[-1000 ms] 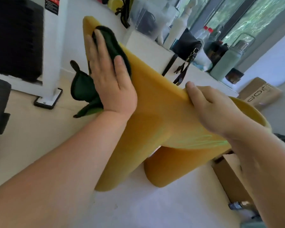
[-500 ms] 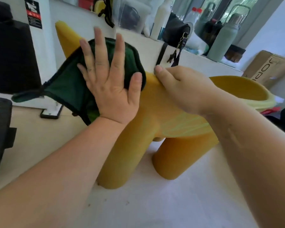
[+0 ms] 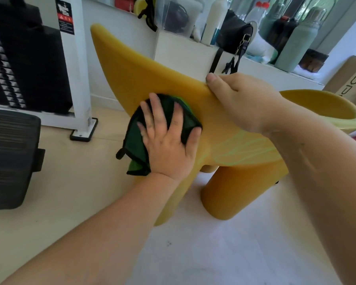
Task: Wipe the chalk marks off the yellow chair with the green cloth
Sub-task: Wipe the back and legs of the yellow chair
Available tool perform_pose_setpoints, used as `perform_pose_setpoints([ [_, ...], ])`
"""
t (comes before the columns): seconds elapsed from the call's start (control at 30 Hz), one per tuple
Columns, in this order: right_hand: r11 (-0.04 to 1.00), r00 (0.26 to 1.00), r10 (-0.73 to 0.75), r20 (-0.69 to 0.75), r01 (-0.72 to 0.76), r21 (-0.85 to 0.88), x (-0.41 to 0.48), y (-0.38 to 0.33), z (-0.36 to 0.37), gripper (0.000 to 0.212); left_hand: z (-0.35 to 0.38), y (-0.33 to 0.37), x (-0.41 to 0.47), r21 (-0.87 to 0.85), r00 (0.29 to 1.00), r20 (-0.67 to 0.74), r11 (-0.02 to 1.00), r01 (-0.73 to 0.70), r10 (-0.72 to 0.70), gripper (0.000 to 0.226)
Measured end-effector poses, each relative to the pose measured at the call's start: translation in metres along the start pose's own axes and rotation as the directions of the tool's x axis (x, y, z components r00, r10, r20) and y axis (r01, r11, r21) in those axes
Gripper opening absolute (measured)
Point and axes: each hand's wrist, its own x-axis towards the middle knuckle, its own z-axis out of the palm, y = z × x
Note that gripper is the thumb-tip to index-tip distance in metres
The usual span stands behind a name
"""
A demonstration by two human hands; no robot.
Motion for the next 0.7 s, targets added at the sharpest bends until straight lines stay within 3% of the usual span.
perform_pose_setpoints([
  [0.13,1.0,1.0,0.009,-0.001,-0.009,0.012,0.001,0.0,0.001,0.06,0.002,-0.011,0.018,-0.101,0.991,-0.108,0.993,0.065,-0.075,0.079],
  [0.23,1.0,1.0,0.002,-0.013,-0.002,0.014,0.002,0.002,0.002,0.055,0.017,-0.022,-0.03,-0.049,0.992,0.034,0.991,0.122,-0.121,0.075],
  [0.33,1.0,1.0,-0.009,-0.027,0.009,-0.002,0.002,0.005,0.004,0.05,0.027,-0.041,-0.086,0.125,0.979,0.2,0.99,-0.072,0.046,0.057],
  [0.4,1.0,0.999,-0.02,-0.032,0.02,-0.005,0.002,0.006,0.005,0.048,0.024,-0.042,-0.086,0.158,0.966,0.225,0.973,-0.167,0.129,0.053],
  [0.6,0.999,0.998,-0.045,-0.049,0.045,-0.004,0.001,0.005,0.007,0.044,0.018,-0.019,-0.013,0.175,0.94,-0.002,0.926,-0.335,0.34,0.06],
  [0.7,0.997,0.996,-0.071,-0.059,0.07,-0.029,0.0,0.007,0.007,0.043,0.032,-0.045,-0.035,0.203,0.904,-0.009,0.886,-0.417,0.428,0.058],
])
